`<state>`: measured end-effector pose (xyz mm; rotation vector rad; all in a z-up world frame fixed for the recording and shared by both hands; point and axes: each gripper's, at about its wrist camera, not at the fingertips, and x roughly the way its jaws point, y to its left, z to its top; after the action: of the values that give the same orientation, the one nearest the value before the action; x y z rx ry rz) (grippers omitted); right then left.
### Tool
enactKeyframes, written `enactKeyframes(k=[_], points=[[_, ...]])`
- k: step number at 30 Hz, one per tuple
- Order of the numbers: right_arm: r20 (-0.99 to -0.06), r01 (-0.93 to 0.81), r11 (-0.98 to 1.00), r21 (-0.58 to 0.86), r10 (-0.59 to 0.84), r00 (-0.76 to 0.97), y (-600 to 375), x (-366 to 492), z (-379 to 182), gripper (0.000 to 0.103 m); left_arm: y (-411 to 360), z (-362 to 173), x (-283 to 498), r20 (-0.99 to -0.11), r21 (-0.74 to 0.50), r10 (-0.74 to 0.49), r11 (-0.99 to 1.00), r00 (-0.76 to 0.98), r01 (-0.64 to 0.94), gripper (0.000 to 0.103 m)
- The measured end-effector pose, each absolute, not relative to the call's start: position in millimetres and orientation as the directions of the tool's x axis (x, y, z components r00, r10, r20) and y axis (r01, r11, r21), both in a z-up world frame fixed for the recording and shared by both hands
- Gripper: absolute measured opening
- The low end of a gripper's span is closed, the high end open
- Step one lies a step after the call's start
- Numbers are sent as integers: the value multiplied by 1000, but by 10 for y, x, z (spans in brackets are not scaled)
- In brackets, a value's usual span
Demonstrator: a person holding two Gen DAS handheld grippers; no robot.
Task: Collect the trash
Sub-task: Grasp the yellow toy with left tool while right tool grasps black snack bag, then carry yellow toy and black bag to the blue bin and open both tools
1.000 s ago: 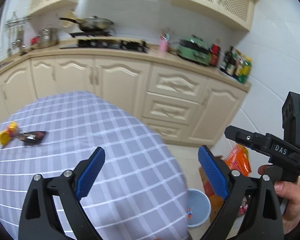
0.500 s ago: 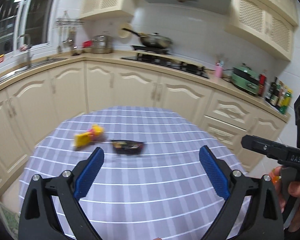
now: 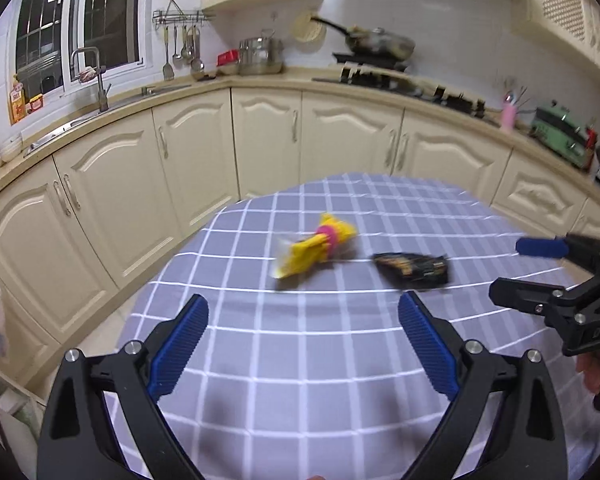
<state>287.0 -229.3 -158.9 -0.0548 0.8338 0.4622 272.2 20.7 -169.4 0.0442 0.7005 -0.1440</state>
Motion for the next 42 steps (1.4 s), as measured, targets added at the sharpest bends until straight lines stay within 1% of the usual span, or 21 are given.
enactKeyframes(k=[3,7,9,10,12,13,14,16,17,18,21,22,24,29,32,35,42], points=[[-753,-466,880,92,368,546,-2101,3117,-1746,97,240,-1812,2954,-674,38,-88,987,733,154,94],[-770,-528,844,88,394,502,-1967,3332,-1893,96,226,-1923,3260,-700,84,-84,976,709,199,94],[-782,-544,836,66,382,493,-1909,3389,-1944,84,237,-1964,3435,-728,27,-148,970,670,243,94],[-790,-545,836,60,373,486,-1893,3418,-1978,70,242,-1968,3487,-730,17,-158,968,665,249,94],[-784,-549,835,42,368,500,-1893,3404,-1983,54,207,-1983,3607,-733,37,-153,964,662,264,94],[-780,-552,833,34,367,506,-1901,3383,-1981,49,173,-1990,3672,-735,54,-147,960,661,274,93],[-777,-553,833,31,368,510,-1899,3370,-1990,47,144,-1998,3703,-737,59,-149,958,660,282,93],[-770,-548,836,28,368,522,-1918,3336,-1999,45,58,-2023,3748,-747,49,-179,946,640,321,65],[-770,-543,839,24,362,525,-1926,3341,-1989,44,19,-2051,3775,-762,35,-192,941,619,335,40],[-770,-539,842,19,356,530,-1927,3325,-1987,44,-13,-2083,3791,-774,19,-203,939,599,343,38],[-767,-522,852,37,359,532,-1957,3269,-1981,42,-58,-2064,3688,-767,0,-231,933,598,360,25],[-765,-514,856,54,367,530,-1979,3247,-1971,42,-55,-2063,3646,-766,-17,-241,934,596,356,23],[-758,-502,860,89,386,526,-2038,3208,-1950,42,-47,-2063,3560,-763,-45,-256,937,594,346,10],[-730,-458,876,153,412,545,-2227,2850,-1895,42,25,-1993,3152,-727,-114,-284,948,625,297,10],[-714,-433,886,166,411,567,-2331,2586,-1848,42,18,-1946,2886,-708,-139,-295,949,642,284,10],[-687,-410,892,189,418,594,-2496,2299,-1743,42,-30,-1867,2591,-682,-159,-314,945,660,286,10],[-639,-355,915,191,391,662,-2864,1754,-1464,42,-305,-1631,1971,-616,-188,-359,931,701,312,10]])
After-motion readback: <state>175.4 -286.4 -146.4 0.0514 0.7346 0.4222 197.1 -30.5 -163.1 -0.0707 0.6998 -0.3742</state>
